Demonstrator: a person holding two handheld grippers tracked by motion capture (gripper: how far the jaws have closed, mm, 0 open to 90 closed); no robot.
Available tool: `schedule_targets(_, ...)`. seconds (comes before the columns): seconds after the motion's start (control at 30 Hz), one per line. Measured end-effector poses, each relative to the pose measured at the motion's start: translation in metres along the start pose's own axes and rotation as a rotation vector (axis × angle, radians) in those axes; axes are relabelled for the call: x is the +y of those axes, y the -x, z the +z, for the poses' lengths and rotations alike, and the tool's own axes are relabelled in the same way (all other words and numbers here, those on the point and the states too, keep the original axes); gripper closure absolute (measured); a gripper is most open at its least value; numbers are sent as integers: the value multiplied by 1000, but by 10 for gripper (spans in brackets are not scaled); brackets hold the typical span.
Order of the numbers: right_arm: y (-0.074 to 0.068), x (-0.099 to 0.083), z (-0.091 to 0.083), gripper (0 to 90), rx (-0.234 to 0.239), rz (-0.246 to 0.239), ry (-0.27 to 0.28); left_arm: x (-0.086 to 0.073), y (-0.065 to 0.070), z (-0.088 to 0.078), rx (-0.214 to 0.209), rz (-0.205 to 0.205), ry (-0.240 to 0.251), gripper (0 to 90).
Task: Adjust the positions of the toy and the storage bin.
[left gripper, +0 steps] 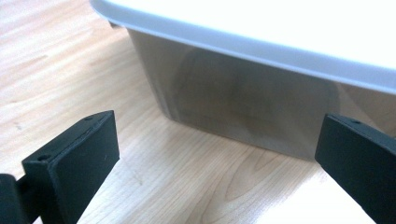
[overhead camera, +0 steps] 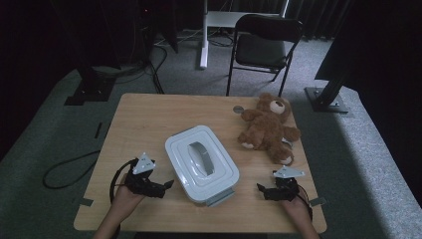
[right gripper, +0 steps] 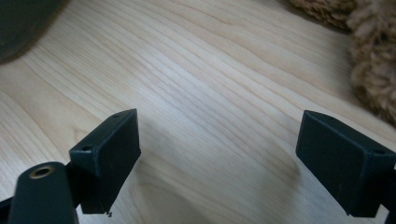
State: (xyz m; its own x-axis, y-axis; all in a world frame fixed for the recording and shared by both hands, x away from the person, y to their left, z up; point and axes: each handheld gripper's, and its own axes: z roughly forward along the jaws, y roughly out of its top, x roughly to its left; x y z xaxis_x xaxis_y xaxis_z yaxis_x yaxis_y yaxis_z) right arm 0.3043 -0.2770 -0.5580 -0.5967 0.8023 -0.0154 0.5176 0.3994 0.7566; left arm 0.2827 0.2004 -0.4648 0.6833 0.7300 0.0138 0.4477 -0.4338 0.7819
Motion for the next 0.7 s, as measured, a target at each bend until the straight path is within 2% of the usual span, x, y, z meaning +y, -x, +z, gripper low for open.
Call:
schedule_targets(0.13,1,-2,-1,130,3,2,-13,8,2,-11,8,0,18,5)
schedule_targets(0.2,2,-2,-1,130,8,4,-23,12,5,-15,24,14,32,5)
schedule_targets(0.27,2,-2,-1,129,17,-2,-30,15,8,-19,17,20,52,5)
schedule_targets(0.37,2,-3,-2,126,22,-2,-33,21,12,-23,28,35,60,5)
schedule_targets(0.5,4,-5,-3,124,8,8,-34,28,14,-25,16,35,62,5)
schedule_targets(0.53,4,-5,-4,125,1,17,-33,31,16,-25,-7,23,72,5)
schedule_targets(0.57,4,-6,-4,125,0,17,-33,31,16,-25,-7,23,72,5)
schedule_targets(0.6,5,-6,-5,125,-1,17,-32,35,18,-23,-28,23,67,5)
schedule_targets(0.7,5,-7,-5,124,-2,20,-33,41,22,-17,-54,31,48,5)
